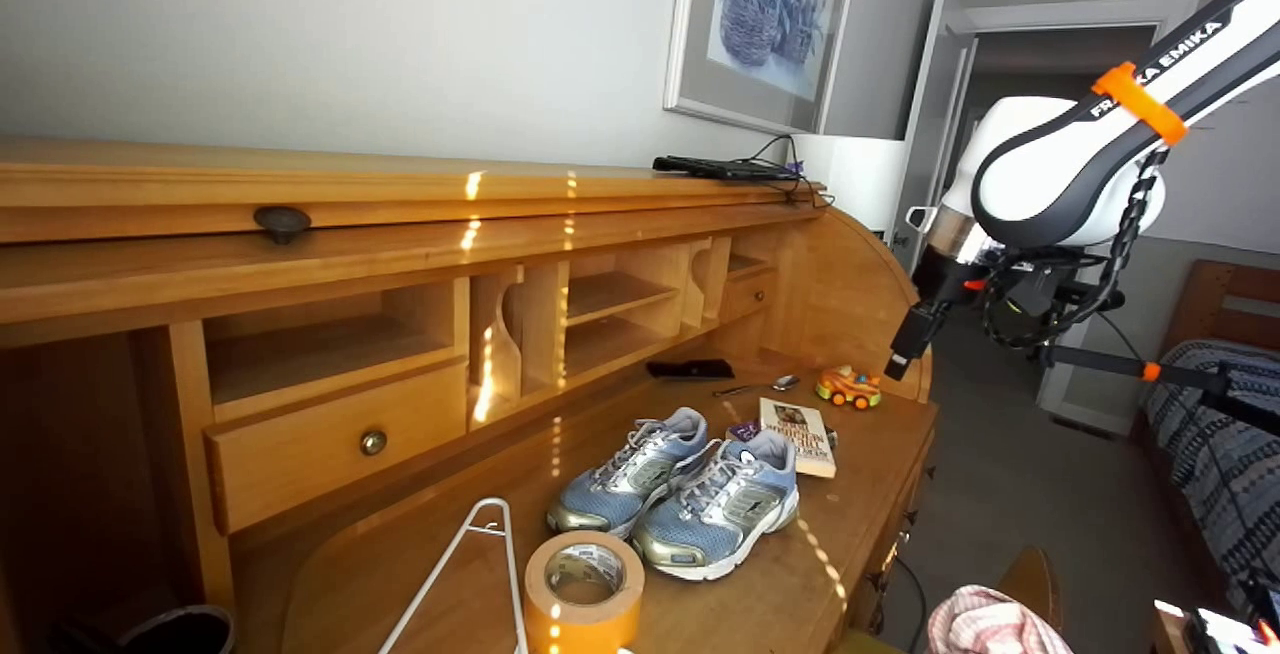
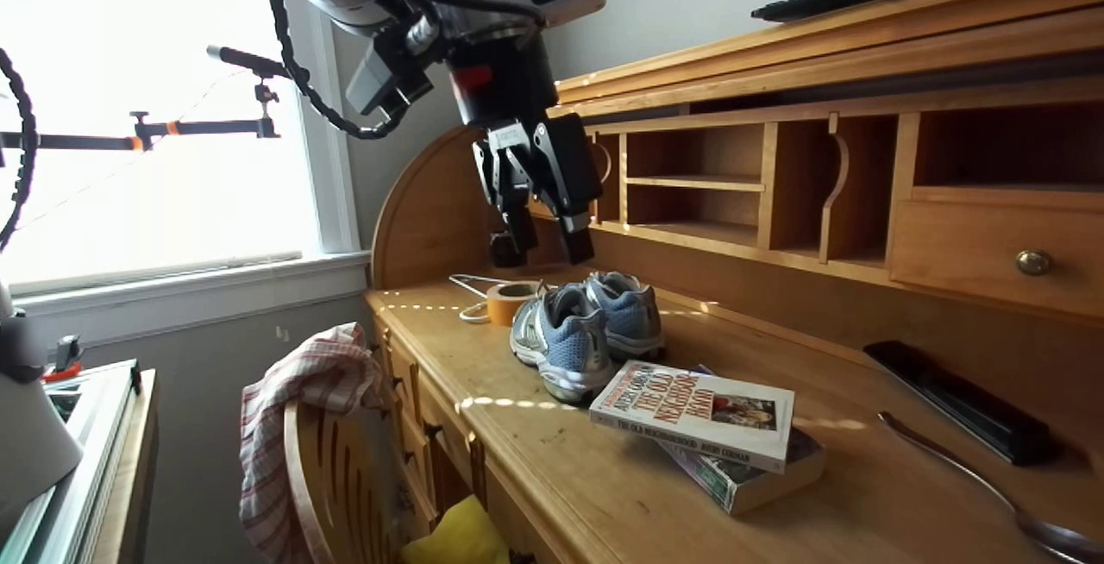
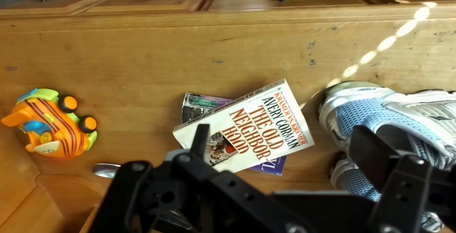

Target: Put the white book on the topmost middle shelf.

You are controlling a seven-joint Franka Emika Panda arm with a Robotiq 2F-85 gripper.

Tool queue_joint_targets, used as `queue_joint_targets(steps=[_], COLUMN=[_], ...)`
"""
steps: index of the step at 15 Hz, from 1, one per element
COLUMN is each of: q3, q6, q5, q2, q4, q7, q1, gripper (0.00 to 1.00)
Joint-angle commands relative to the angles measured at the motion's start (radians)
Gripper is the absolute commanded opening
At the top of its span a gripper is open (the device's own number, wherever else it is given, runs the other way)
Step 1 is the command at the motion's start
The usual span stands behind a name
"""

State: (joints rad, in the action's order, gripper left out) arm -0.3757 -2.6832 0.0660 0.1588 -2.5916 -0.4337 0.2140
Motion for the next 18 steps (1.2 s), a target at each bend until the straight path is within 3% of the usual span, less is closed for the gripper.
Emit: queue_joint_targets(steps=[1, 13, 18], q3=[0.016, 0.016, 0.070], q6=[0.002, 0.002, -0.036], q5=[-0.002, -0.002, 0.199], q2=[0.001, 0.001, -0.047], q4=[0.000, 0.000, -0.021], q7=[0.000, 0.000, 0.055], q1=[0.015, 0.015, 0.048], gripper=[1.00, 1.00, 1.00])
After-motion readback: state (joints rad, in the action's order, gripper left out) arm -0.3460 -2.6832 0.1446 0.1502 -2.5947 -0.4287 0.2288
